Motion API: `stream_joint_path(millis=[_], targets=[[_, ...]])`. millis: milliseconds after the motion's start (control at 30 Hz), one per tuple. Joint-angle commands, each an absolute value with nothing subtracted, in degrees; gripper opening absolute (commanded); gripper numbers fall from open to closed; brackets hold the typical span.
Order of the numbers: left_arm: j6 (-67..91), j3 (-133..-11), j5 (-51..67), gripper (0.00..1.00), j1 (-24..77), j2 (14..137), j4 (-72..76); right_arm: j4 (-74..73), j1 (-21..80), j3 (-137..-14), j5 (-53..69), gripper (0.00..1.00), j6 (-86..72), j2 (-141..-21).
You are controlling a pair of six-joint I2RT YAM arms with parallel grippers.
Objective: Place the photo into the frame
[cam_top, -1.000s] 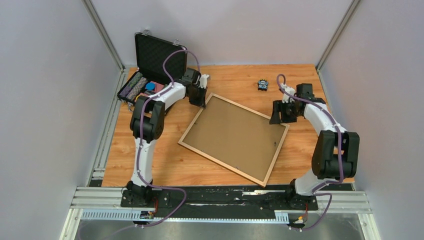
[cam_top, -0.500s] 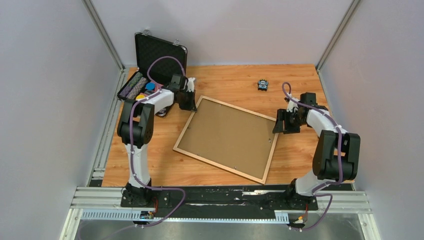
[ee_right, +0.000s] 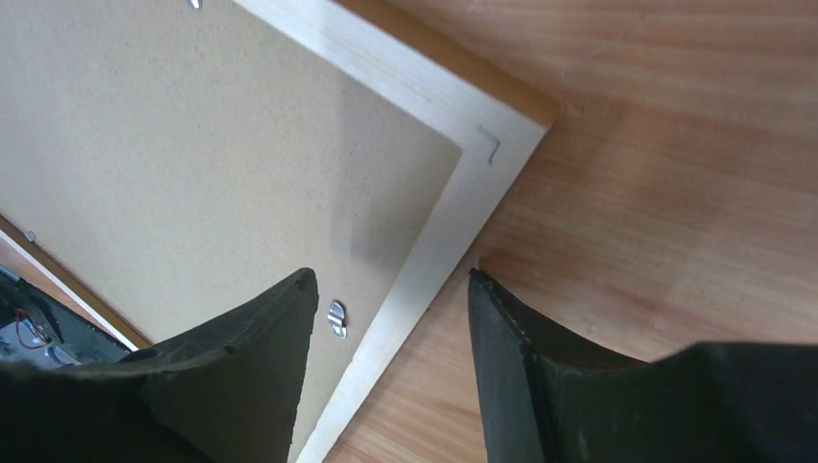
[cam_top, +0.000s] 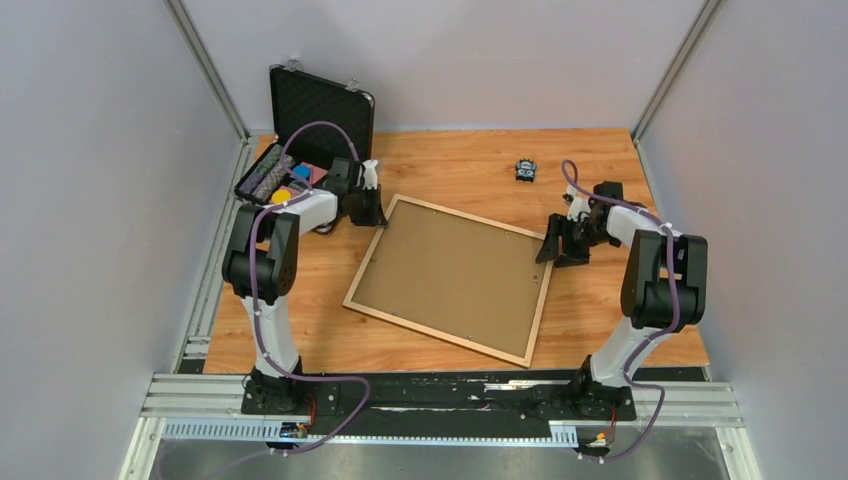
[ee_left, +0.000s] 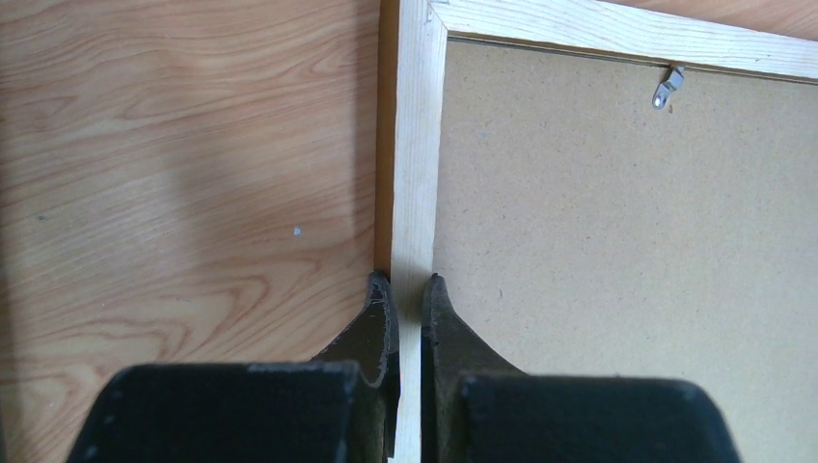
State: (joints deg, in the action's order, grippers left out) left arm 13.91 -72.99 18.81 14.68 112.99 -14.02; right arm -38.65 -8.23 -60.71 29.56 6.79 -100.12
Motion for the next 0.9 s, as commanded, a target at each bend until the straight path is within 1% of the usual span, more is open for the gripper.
stream_joint_path(millis=[0,200,333,533,700,767,867], targets=[[17.17,-69.51,21.86,0.00,14.41,115.02,-22.53,-37.53,-8.18,-65.20,34.22,0.57,5.42,-103.22],[14.01,-68.92,25.01,0.00,14.41,114.87,-24.12,-37.62,-7.97,-70.90,39.29,0.54,5.44,-108.06],[11.14,-68.66,25.77,0.00,14.41,113.33,-27.07,-37.72,-6.52,-77.58,40.55,0.53,6.39,-112.07],[9.36,-68.70,27.59,0.00,14.41,110.91,-31.10,-39.18,-2.85,-90.84,37.90,0.55,8.69,-120.08],[9.95,-68.18,27.89,0.00,14.41,108.53,-31.33,-42.19,-1.48,-102.12,34.37,0.58,9.48,-126.62],[10.87,-67.44,28.30,0.00,14.41,108.02,-30.59,-42.94,-1.49,-104.18,32.19,0.58,9.93,-127.20],[12.11,-66.12,28.25,0.00,14.37,107.65,-28.77,-42.87,-1.42,-101.39,29.12,0.62,11.37,-124.69]])
